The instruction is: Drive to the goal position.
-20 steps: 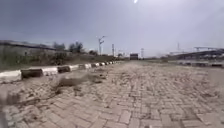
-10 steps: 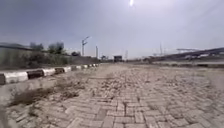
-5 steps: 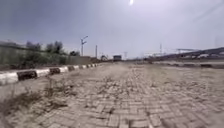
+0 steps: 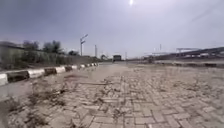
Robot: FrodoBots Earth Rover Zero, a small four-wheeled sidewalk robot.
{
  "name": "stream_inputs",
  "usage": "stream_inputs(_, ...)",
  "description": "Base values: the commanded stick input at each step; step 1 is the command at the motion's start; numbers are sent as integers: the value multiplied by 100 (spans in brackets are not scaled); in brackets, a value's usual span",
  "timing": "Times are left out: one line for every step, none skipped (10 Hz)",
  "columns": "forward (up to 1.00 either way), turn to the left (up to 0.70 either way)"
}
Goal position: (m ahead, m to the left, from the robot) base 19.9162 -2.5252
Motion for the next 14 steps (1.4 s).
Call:
stream_inputs(100, -40)
stream_inputs(100, -40)
stream_inputs(100, -40)
stream_inputs(100, -40)
stream_inputs(100, -40)
stream_inputs(100, -30)
stream_inputs(100, -10)
stream_inputs(100, 0)
stream_inputs(100, 0)
stream_inputs(100, 0)
stream_inputs(100, 0)
stream_inputs(100, 0)
stream_inputs(100, 0)
stream_inputs(100, 0)
